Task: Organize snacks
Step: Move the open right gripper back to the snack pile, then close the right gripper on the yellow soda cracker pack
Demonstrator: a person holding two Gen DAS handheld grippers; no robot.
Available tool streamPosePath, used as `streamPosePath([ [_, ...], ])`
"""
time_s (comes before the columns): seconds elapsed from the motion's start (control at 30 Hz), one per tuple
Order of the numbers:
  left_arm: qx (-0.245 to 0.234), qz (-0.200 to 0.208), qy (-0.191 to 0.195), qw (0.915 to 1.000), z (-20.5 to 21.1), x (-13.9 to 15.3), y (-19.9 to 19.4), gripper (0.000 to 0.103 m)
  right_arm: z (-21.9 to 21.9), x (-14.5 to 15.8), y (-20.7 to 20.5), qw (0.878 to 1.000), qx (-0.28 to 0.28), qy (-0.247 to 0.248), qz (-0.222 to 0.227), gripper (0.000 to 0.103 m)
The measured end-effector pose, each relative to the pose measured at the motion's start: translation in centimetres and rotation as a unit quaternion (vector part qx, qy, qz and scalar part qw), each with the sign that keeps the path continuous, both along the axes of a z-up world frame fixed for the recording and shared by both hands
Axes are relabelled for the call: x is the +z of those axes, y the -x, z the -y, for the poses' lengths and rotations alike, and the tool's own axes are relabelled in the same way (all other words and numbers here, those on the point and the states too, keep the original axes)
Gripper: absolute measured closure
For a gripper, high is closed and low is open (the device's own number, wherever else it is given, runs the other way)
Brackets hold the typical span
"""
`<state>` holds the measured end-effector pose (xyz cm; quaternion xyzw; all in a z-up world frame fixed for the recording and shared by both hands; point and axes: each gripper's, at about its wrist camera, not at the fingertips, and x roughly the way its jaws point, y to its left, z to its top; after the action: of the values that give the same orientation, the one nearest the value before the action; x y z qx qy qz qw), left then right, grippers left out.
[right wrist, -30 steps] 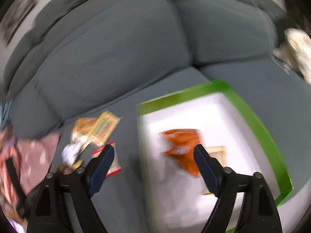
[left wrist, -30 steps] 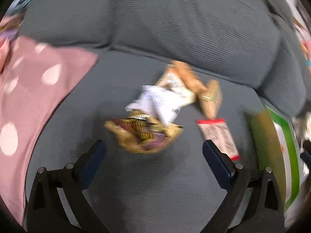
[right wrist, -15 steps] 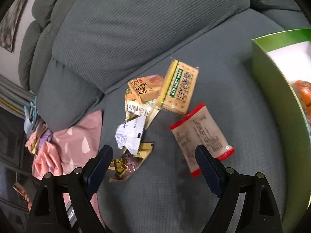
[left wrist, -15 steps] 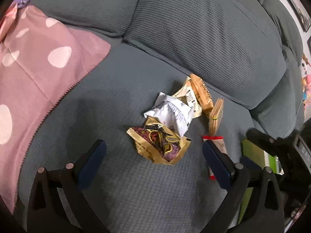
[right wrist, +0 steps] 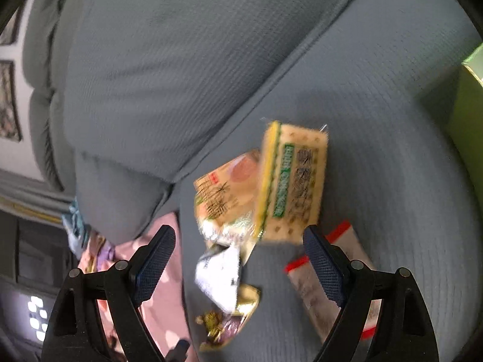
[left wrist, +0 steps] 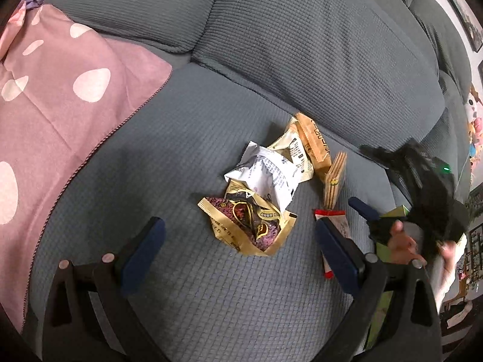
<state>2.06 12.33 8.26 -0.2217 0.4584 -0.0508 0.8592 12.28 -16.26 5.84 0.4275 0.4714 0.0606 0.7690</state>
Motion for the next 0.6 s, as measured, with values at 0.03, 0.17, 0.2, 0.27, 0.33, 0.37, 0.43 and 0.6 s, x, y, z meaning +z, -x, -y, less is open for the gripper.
streamPosePath([
  [0.03, -0.002, -0.002, 0.002, 1.0000, 0.0, -0.1, -0.1, 0.004, 0.1, -0.3, -0.4, 1.000, -0.004, 0.007, -0.003, 0.016],
  [0.17, -0.014, -0.027, 0.017, 0.9994, 0.1, -0.8, -0.5, 0.004, 0.0, -2.1, -1.8, 1.000, -0.019, 0.007, -0.021, 0.016],
  [0.2, -0.014, -0.029, 0.017, 0.9993, 0.1, -0.9, -0.5, 0.004, -0.1, -2.6, -1.9, 0.999, -0.023, 0.004, -0.027, 0.016],
  [0.27, -0.018, -0.027, 0.011, 0.9994, 0.3, -0.9, -0.5, 0.004, -0.3, -2.9, -2.1, 0.999, -0.028, 0.008, -0.017, 0.016],
  [0.33, -0.019, -0.025, 0.007, 0.9995, 0.4, -0.7, -0.4, 0.004, -0.8, -2.8, -2.1, 0.999, -0.026, 0.031, -0.007, 0.023],
  [0.37, -0.019, -0.025, 0.006, 0.9995, 0.4, -0.7, -0.4, 0.004, -0.7, -2.9, -2.0, 0.999, -0.028, 0.039, -0.005, 0.028],
  [0.43, -0.018, -0.026, 0.005, 0.9995, 0.4, -0.8, -0.4, 0.004, -0.6, -3.2, -1.7, 0.998, -0.031, 0.050, -0.002, 0.044],
  [0.6, -0.017, -0.023, -0.003, 0.9996, 0.4, -0.6, -0.3, 0.004, -1.0, -2.3, -0.5, 0.997, -0.015, 0.073, 0.006, 0.046],
])
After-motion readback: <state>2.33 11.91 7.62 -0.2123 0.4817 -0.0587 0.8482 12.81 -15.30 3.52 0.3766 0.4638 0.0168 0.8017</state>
